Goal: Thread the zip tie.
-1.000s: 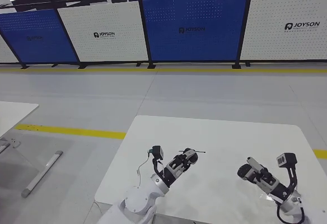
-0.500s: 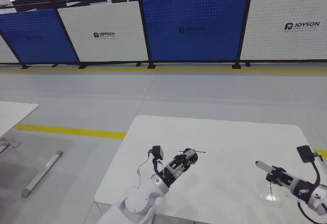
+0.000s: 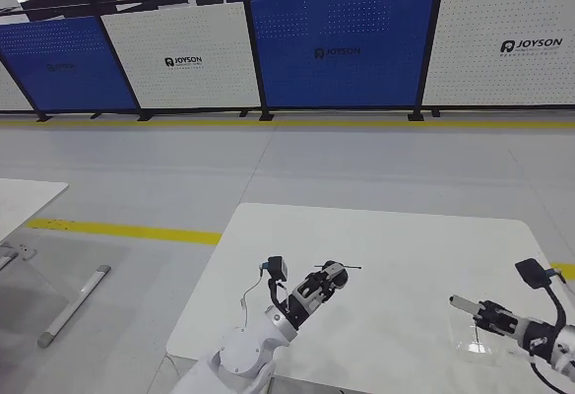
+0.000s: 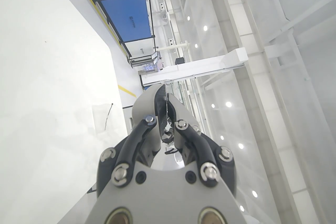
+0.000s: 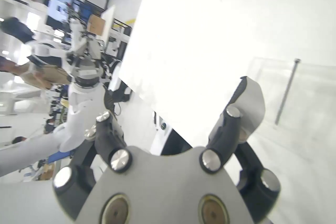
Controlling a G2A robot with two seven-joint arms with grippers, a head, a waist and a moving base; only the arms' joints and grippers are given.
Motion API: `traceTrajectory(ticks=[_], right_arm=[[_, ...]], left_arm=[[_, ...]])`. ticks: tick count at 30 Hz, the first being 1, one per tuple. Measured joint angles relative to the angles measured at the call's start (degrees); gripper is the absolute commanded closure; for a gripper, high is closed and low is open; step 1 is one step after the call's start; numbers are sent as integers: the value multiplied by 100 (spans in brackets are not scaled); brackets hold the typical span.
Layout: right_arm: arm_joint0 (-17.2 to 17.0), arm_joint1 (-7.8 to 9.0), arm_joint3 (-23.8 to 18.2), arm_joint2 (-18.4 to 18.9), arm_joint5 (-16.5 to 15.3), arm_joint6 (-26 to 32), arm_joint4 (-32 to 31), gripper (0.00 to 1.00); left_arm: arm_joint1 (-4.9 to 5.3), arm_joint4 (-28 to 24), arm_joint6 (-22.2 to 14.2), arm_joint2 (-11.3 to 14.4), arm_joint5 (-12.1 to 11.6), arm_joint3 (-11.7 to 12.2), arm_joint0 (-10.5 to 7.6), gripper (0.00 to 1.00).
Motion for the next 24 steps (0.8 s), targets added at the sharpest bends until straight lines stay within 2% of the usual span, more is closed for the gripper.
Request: traceTrajectory(ticks=[5, 8, 10, 18, 21, 24], right_arm=[[188, 80, 42, 67, 8, 813, -271, 0], [467, 100, 257, -157, 193, 1179, -491, 0], [603, 100, 364, -239, 229, 1247, -507, 0], [590, 98, 360, -246, 216, 1242, -487, 0], [622, 105, 460, -366, -52, 1389, -445, 0], [767, 117, 546, -440, 156, 1474, -552, 0]], left_arm=[[0, 0, 0, 0, 0, 0, 0, 100], [0, 0, 0, 0, 0, 0, 0, 100], [0, 0, 0, 0, 0, 0, 0, 100], [0, 0, 0, 0, 0, 0, 0, 100], [0, 0, 0, 0, 0, 0, 0, 100], [0, 0, 0, 0, 0, 0, 0, 100]])
